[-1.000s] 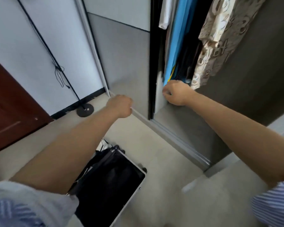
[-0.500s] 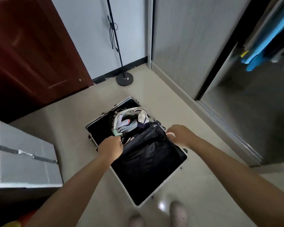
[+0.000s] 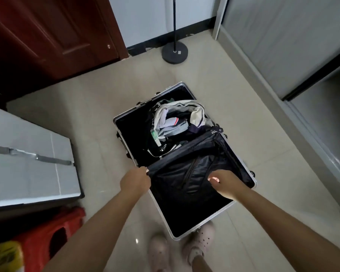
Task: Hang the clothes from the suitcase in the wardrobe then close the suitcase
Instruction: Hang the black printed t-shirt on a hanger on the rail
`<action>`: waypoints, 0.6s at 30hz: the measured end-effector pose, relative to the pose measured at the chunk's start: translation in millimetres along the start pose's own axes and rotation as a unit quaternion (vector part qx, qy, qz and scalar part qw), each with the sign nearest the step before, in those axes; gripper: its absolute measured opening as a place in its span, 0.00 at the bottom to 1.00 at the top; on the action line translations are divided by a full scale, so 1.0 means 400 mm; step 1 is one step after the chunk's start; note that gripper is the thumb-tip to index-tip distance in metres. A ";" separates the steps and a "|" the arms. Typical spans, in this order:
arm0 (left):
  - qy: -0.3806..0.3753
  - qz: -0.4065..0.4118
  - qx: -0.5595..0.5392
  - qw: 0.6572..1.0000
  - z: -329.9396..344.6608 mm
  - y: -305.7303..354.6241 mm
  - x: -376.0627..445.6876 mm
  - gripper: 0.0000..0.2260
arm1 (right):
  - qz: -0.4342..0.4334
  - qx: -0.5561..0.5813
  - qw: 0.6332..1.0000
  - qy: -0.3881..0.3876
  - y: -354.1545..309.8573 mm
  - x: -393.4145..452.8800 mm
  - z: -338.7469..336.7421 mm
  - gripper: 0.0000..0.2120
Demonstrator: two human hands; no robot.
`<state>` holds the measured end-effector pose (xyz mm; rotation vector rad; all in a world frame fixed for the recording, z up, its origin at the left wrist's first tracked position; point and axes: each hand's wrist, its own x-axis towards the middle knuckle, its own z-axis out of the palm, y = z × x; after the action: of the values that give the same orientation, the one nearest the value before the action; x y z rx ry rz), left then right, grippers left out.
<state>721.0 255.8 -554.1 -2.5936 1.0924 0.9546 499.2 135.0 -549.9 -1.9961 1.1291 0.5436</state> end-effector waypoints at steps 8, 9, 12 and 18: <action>-0.069 -0.067 -0.015 0.995 0.058 -0.103 0.172 0.13 | 0.053 0.003 0.996 -0.072 -0.074 0.194 0.113 0.14; -0.065 -0.058 -0.016 0.996 0.055 -0.119 0.209 0.13 | 0.057 0.013 0.996 -0.068 -0.102 0.231 0.122 0.13; -0.054 -0.014 -0.036 0.998 0.051 -0.169 0.348 0.10 | 0.068 0.039 0.996 -0.044 -0.190 0.370 0.150 0.13; -0.076 -0.027 -0.077 0.994 0.096 -0.279 0.618 0.11 | 0.096 0.061 0.994 0.001 -0.321 0.669 0.272 0.18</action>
<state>909.3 206.5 -746.9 -2.6011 0.9392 1.2457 748.0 119.1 -744.3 -1.7952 1.3321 0.5549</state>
